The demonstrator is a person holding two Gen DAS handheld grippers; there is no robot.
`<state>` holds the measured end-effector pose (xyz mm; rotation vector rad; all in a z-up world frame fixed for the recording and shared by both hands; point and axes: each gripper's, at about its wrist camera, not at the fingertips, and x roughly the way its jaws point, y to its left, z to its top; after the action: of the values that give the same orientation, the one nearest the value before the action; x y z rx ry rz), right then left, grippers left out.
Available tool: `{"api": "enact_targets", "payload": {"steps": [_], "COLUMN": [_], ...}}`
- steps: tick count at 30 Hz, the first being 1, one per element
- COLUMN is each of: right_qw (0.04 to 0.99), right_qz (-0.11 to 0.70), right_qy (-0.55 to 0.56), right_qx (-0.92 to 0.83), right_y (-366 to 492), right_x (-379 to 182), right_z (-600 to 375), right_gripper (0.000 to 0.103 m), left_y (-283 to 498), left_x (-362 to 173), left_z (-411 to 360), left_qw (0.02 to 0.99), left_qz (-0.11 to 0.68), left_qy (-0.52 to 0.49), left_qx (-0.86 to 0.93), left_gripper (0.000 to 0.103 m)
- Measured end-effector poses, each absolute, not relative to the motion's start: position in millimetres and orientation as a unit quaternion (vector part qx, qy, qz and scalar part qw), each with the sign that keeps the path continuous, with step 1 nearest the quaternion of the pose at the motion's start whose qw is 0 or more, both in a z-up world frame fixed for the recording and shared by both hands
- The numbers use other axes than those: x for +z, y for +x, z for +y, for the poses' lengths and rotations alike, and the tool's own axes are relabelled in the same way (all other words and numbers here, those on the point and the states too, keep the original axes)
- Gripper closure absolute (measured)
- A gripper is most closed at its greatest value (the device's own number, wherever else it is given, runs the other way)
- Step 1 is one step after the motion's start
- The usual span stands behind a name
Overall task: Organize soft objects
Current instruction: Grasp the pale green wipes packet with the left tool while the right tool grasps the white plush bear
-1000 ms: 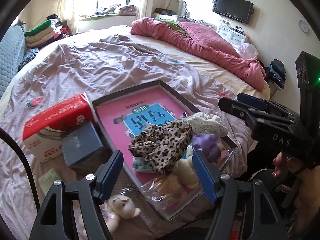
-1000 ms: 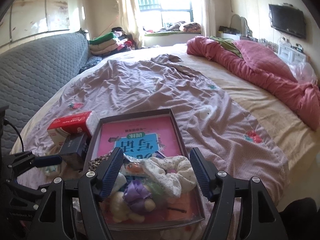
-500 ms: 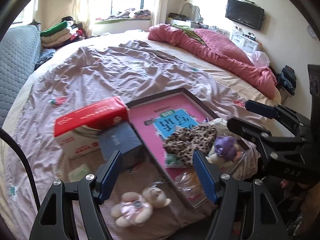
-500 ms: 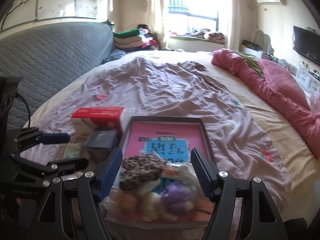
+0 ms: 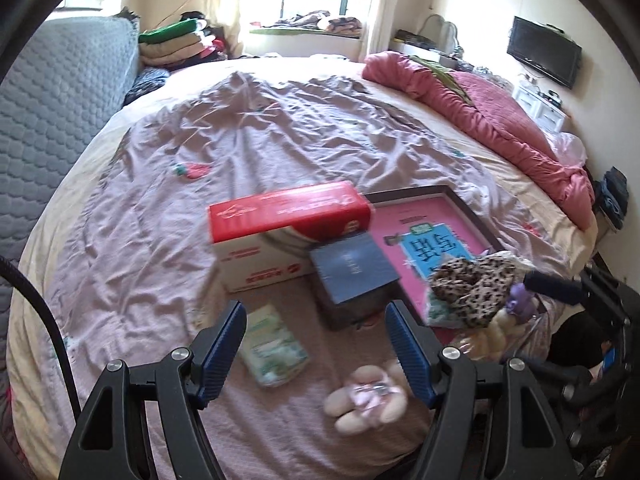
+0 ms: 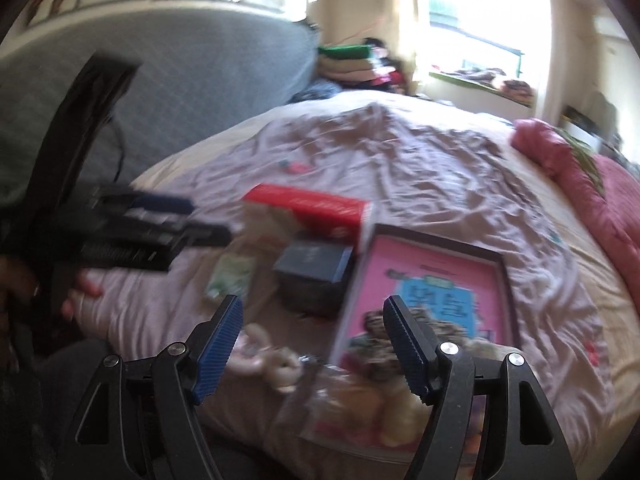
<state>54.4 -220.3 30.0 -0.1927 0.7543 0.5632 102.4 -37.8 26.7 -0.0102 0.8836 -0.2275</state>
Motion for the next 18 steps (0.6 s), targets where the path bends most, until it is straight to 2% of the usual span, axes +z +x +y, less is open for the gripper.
{"api": "enact_targets", "payload": {"steps": [18], "right_qw": [0.824], "right_qz": [0.401], "right_qy": [-0.179], "right_qx": [0.358], "right_y": [40], "right_x": [-26], "right_z": [-148], "right_gripper": [0.029], "left_y": [110], "left_x": [-5], "left_z": [-14], "left_qw": [0.882], "left_qz": [0.463], "left_qy": [-0.021], "left_qx": [-0.087], "left_gripper": [0.032]}}
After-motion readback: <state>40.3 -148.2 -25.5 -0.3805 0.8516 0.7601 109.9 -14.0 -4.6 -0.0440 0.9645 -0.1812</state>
